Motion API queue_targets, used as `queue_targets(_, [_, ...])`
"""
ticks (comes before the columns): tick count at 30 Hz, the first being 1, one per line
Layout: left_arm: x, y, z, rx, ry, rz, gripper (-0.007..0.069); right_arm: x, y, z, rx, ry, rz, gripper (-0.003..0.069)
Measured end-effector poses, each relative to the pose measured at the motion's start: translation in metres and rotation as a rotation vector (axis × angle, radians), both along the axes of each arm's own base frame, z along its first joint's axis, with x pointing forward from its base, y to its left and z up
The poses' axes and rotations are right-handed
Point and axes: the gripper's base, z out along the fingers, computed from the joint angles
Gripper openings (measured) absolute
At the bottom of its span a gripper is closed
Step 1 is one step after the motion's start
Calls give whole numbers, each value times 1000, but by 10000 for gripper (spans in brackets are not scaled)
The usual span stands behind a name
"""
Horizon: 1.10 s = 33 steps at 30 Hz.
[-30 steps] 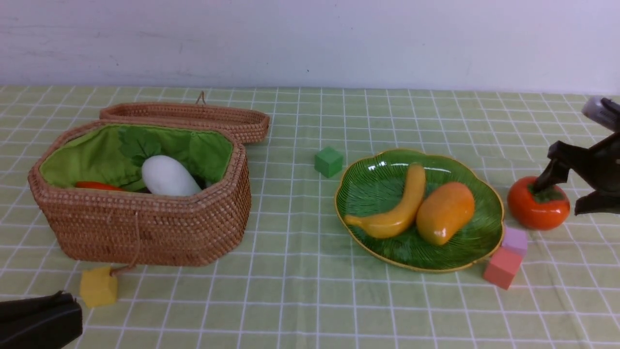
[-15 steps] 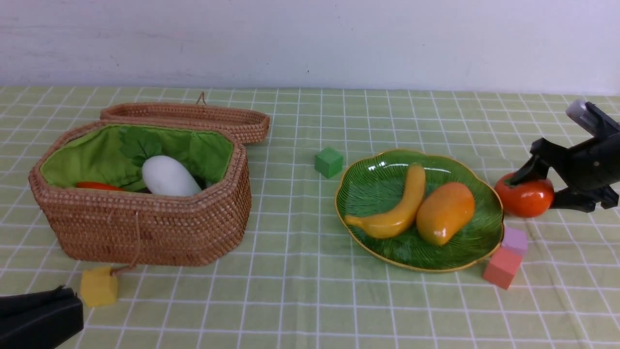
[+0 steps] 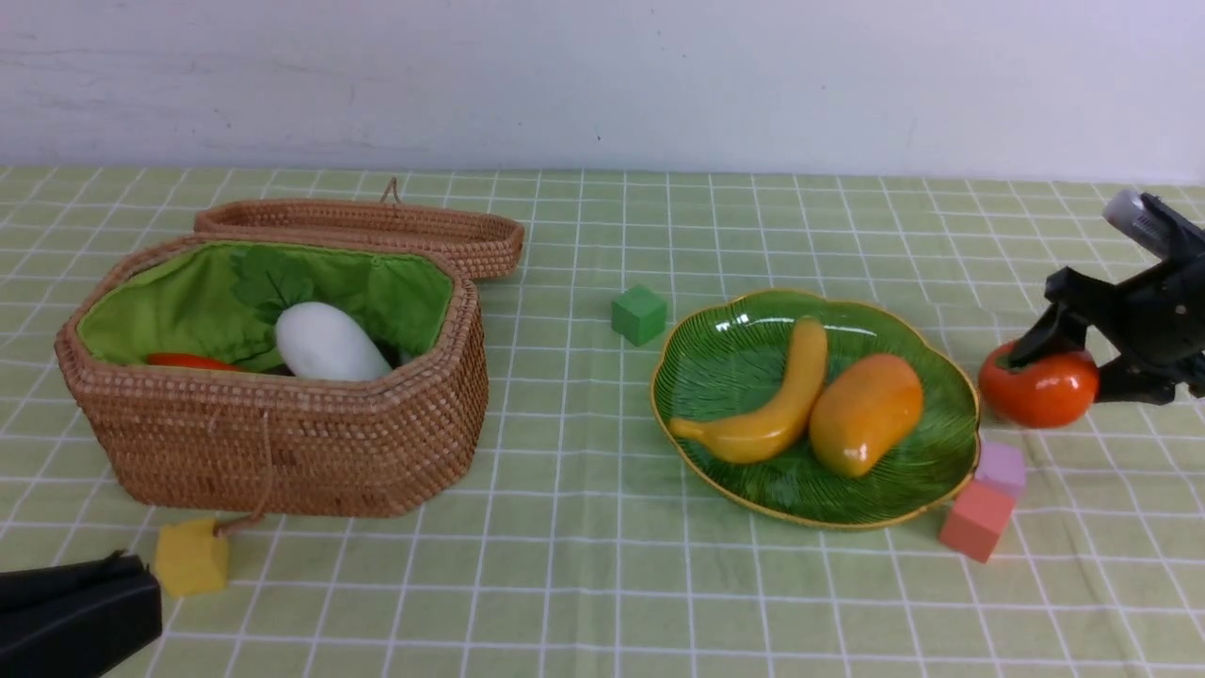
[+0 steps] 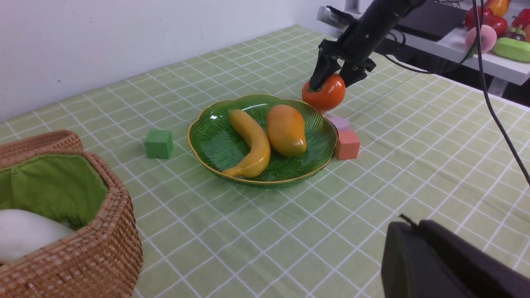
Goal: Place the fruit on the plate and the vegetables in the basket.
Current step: Grab a tomato with your right arm and place it on the plate on the right.
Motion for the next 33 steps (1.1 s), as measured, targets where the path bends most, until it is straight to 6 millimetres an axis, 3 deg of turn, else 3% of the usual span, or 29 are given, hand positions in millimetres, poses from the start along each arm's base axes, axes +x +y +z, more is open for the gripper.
queue_targets(2, [0, 0, 0, -2, -2, 1, 3, -1, 0, 10, -10, -11, 4, 514])
queue_targets(5, [1, 1, 0, 8, -10, 6, 3, -7, 17, 58, -27, -99, 50, 514])
queue_targets(7, [1, 1, 0, 20, -18, 11, 3, -12, 50, 85, -29, -159, 135, 514])
queue_targets(8, [1, 2, 0, 30, -26, 16, 3, -13, 62, 91, -26, -173, 165, 514])
queue_targets(10, [3, 3, -1, 61, -45, 30, 4, -15, 107, 99, -17, -203, 273, 514])
queue_targets(11, [3, 3, -1, 61, -44, 30, 4, -15, 111, 99, -17, -206, 283, 514])
queue_targets(12, [4, 5, -3, 102, -46, 45, 4, -14, 141, 96, -22, -222, 348, 514])
queue_targets(14, [5, 7, -7, 143, -27, 69, 5, -12, 170, 89, -45, -245, 397, 514])
queue_targets(18, [6, 11, -12, 152, 42, 113, 5, -5, 202, 70, -114, -280, 443, 514])
queue_targets(24, [6, 12, -13, 141, 77, 136, 5, 2, 215, 47, -139, -269, 460, 516])
queue_targets(26, [6, 12, -13, 139, 79, 137, 5, 4, 217, 37, -138, -247, 464, 577])
queue_targets(29, [6, 12, -13, 138, 79, 137, 5, 5, 218, 32, -136, -231, 470, 661])
queue_targets(33, [6, 12, -13, 138, 79, 137, 5, 1, 212, 38, -144, -212, 486, 669])
